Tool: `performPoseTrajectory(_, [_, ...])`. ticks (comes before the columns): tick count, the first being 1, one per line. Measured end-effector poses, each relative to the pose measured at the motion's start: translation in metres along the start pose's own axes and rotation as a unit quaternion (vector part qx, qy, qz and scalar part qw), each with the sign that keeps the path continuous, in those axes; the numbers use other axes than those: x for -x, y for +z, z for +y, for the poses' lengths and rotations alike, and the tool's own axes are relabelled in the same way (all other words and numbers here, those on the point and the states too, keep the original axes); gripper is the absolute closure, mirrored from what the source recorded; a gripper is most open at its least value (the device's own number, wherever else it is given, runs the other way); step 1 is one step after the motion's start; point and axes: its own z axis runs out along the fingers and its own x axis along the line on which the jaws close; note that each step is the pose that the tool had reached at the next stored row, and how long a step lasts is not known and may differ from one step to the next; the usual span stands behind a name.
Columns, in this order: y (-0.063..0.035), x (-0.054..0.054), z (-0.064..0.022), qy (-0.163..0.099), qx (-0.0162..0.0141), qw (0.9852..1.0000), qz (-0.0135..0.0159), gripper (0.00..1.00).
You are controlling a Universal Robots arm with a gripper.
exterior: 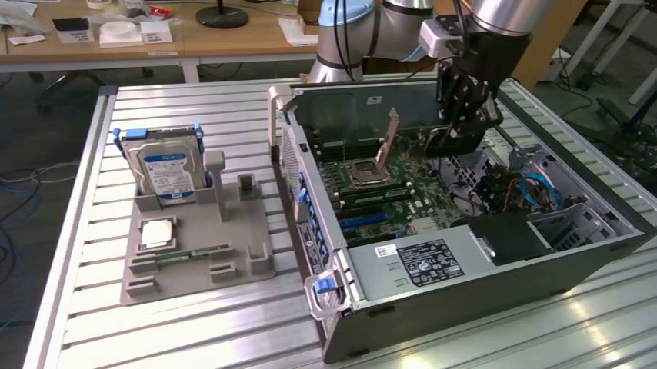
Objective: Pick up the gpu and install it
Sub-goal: 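Insert the gpu into the slot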
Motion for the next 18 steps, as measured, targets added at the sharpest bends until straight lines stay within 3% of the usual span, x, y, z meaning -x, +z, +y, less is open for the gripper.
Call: performPoseTrajectory(18, [0.0042, -0.0095, 0.0082, -0.012, 0.0007, 0.9999, -0.0002, 0.73])
